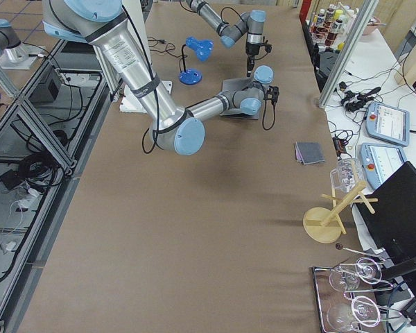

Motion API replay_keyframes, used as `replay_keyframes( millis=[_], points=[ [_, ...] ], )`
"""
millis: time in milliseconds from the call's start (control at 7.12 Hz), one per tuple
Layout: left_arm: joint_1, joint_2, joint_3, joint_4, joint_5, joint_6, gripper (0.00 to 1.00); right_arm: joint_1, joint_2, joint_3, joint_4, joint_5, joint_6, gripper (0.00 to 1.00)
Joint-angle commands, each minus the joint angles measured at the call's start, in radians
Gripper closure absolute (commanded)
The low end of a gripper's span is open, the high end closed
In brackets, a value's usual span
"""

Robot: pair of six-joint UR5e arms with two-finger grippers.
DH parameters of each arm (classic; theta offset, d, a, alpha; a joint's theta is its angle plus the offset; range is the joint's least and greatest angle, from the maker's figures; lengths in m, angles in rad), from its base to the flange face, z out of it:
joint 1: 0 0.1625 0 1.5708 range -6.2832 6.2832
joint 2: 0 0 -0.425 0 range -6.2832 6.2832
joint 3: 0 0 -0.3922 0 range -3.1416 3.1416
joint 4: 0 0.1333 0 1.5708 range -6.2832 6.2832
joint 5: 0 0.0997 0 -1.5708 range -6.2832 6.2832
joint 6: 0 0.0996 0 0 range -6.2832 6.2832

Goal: Close laptop

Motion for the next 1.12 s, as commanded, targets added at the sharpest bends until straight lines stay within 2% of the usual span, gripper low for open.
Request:
replay_keyframes(
  millis=[0, 562, 843, 983],
  points=[
    [0.022, -0.026, 0.044, -0.001, 0.056, 0.002, 1.00, -0.008, 0.020, -0.045, 0.002, -0.012, -0.012, 1.00],
    [0.046, -0.053, 0.088, -0.004, 0.136, 0.002, 1.00, -0.017, 0.020, -0.065, 0.014, -0.027, -0.018, 1.00],
    [0.039, -0.062, 0.086, -0.007, 0.115, -0.003, 1.00, -0.009, 0.036, -0.063, 0.014, -0.018, -0.015, 1.00],
    [0.022, -0.063, 0.085, -0.006, 0.075, -0.004, 1.00, 0.014, 0.043, -0.057, 0.013, 0.011, -0.010, 1.00]
  ],
)
